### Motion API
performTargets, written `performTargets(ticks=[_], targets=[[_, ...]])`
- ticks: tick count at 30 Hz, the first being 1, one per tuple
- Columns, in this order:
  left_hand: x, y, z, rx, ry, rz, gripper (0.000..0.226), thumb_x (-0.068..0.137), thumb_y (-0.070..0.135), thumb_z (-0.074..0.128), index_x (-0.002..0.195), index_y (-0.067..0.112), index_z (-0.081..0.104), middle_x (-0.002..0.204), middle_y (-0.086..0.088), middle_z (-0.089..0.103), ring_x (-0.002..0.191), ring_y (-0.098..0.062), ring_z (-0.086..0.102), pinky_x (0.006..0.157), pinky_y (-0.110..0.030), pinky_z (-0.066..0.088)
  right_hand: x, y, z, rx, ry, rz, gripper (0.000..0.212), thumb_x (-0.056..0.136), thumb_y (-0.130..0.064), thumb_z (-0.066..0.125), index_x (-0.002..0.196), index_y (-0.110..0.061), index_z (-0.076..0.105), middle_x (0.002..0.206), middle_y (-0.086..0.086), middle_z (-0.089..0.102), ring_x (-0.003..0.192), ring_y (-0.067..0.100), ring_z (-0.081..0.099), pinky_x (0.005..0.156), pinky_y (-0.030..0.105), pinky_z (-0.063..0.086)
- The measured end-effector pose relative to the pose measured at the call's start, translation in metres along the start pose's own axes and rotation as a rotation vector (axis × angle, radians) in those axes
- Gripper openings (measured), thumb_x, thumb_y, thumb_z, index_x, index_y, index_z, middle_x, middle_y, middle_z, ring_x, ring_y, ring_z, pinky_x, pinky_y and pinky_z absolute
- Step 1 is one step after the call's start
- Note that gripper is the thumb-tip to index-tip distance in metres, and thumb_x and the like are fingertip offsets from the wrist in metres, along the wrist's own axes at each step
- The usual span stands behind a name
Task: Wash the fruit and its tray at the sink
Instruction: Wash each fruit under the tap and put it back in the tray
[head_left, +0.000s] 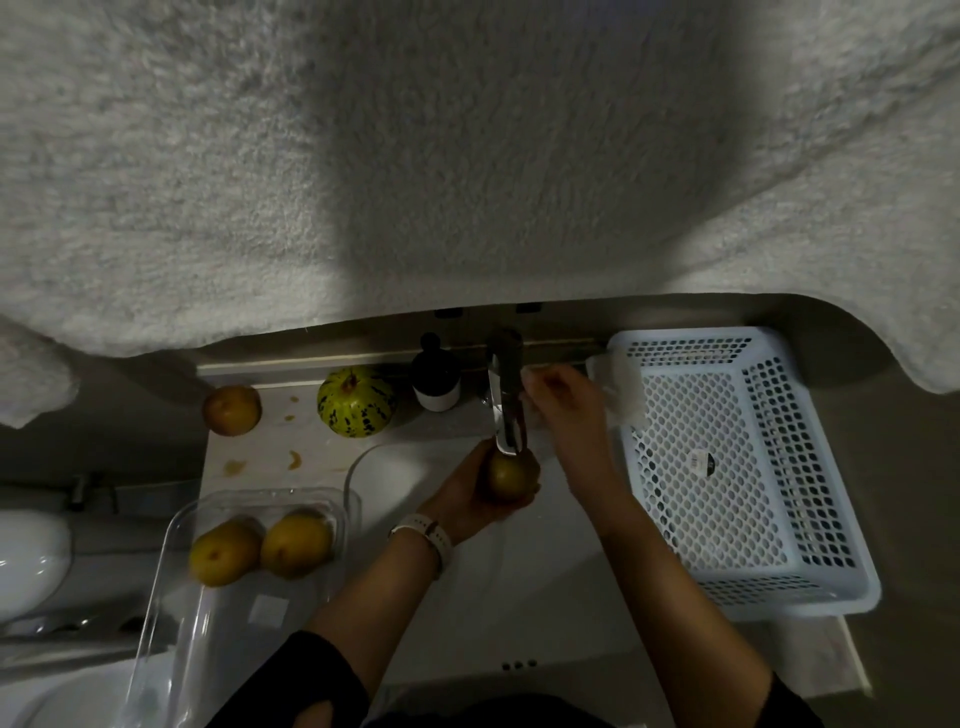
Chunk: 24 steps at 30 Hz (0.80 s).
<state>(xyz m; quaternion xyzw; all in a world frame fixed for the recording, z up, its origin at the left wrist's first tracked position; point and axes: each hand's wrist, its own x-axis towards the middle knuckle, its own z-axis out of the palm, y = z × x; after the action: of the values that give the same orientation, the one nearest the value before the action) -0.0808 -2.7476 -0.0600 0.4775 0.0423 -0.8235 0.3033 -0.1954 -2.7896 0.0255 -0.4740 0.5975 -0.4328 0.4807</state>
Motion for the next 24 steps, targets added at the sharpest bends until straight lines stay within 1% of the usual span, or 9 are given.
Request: performTargets(ticks=[2, 4, 7, 12, 15, 17, 19, 22, 24], targets=[[-0.002, -0.003, -0.006, 0.008, -0.020, 0.023, 0.041, 0.099, 0.043, 0.042, 0.111, 0.009, 0.060, 0.098, -0.014, 0.069, 0.095, -0.031, 0.064, 0.069, -0.036, 0.057, -0.004, 0.004, -0.004, -0.032, -0.019, 0.013, 0.015, 0.091, -0.013, 0.063, 0.077, -0.011, 0.062, 0.074, 0.000, 0.065, 0.069, 0.002, 0.061, 0.066, 0.018, 0.048], [-0.003, -0.006, -0.013, -0.025, -0.013, 0.051, 0.039, 0.097, 0.041, 0.047, 0.118, 0.011, 0.059, 0.100, -0.014, 0.072, 0.098, -0.033, 0.064, 0.083, -0.040, 0.054, -0.008, 0.010, -0.007, -0.062, -0.032, 0.053, 0.013, 0.089, -0.016, 0.065, 0.080, -0.006, 0.063, 0.075, 0.002, 0.066, 0.068, 0.002, 0.060, 0.067, 0.022, 0.048], [-0.010, -0.010, -0.019, -0.114, -0.020, 0.040, 0.051, 0.096, 0.040, 0.051, 0.136, 0.007, 0.049, 0.129, -0.021, 0.059, 0.111, -0.039, 0.059, 0.095, -0.047, 0.050, -0.011, 0.009, -0.007, -0.085, -0.007, 0.109, 0.009, 0.086, -0.015, 0.070, 0.086, -0.009, 0.063, 0.079, 0.000, 0.067, 0.074, 0.007, 0.063, 0.068, 0.024, 0.050], [-0.022, -0.010, -0.032, -0.217, 0.006, 0.072, 0.055, 0.098, 0.036, 0.049, 0.143, 0.005, 0.040, 0.141, -0.025, 0.047, 0.127, -0.040, 0.049, 0.093, -0.049, 0.052, -0.003, -0.015, 0.008, -0.399, 0.093, -0.180, 0.020, 0.083, -0.011, 0.071, 0.100, -0.011, 0.062, 0.099, 0.007, 0.062, 0.093, 0.023, 0.060, 0.079, 0.033, 0.051], [-0.033, -0.012, -0.045, -0.181, 0.029, 0.129, 0.054, 0.097, 0.031, 0.049, 0.144, 0.007, 0.039, 0.135, -0.020, 0.053, 0.122, -0.035, 0.052, 0.102, -0.046, 0.043, 0.002, -0.028, 0.031, -0.421, 0.000, -0.312, 0.020, 0.089, -0.019, 0.065, 0.109, -0.015, 0.062, 0.103, 0.003, 0.059, 0.092, 0.015, 0.059, 0.078, 0.023, 0.049], [-0.037, -0.014, -0.061, -0.108, 0.030, 0.196, 0.067, 0.086, 0.018, 0.062, 0.146, 0.009, 0.035, 0.146, -0.020, 0.042, 0.130, -0.039, 0.046, 0.109, -0.053, 0.036, 0.011, -0.032, 0.052, -0.353, -0.118, -0.232, 0.022, 0.092, -0.021, 0.062, 0.113, -0.015, 0.062, 0.099, 0.003, 0.064, 0.088, 0.013, 0.064, 0.076, 0.022, 0.052], [-0.041, -0.015, -0.070, -0.015, 0.025, 0.248, 0.070, 0.080, 0.010, 0.069, 0.142, 0.010, 0.037, 0.151, -0.021, 0.035, 0.132, -0.044, 0.043, 0.107, -0.058, 0.038, 0.027, -0.031, 0.072, -0.202, -0.185, -0.040, 0.027, 0.094, -0.017, 0.060, 0.119, -0.008, 0.061, 0.096, 0.005, 0.067, 0.078, 0.014, 0.068, 0.073, 0.025, 0.057], [-0.054, -0.009, -0.072, -0.051, 0.026, 0.261, 0.073, 0.073, 0.023, 0.068, 0.140, 0.009, 0.044, 0.144, -0.022, 0.044, 0.127, -0.045, 0.048, 0.102, -0.056, 0.043, 0.047, -0.026, 0.091, -0.037, -0.207, 0.185, 0.030, 0.094, -0.010, 0.060, 0.122, -0.003, 0.060, 0.084, 0.011, 0.069, 0.055, 0.011, 0.067, 0.056, 0.021, 0.057], [-0.060, -0.005, -0.073, -0.109, 0.033, 0.265, 0.063, 0.076, 0.030, 0.064, 0.134, 0.009, 0.051, 0.137, -0.023, 0.053, 0.122, -0.045, 0.053, 0.103, -0.054, 0.043, 0.050, -0.024, 0.095, 0.016, -0.223, 0.251, 0.028, 0.092, -0.006, 0.062, 0.119, 0.000, 0.060, 0.076, 0.011, 0.068, 0.048, 0.008, 0.066, 0.049, 0.018, 0.054]])
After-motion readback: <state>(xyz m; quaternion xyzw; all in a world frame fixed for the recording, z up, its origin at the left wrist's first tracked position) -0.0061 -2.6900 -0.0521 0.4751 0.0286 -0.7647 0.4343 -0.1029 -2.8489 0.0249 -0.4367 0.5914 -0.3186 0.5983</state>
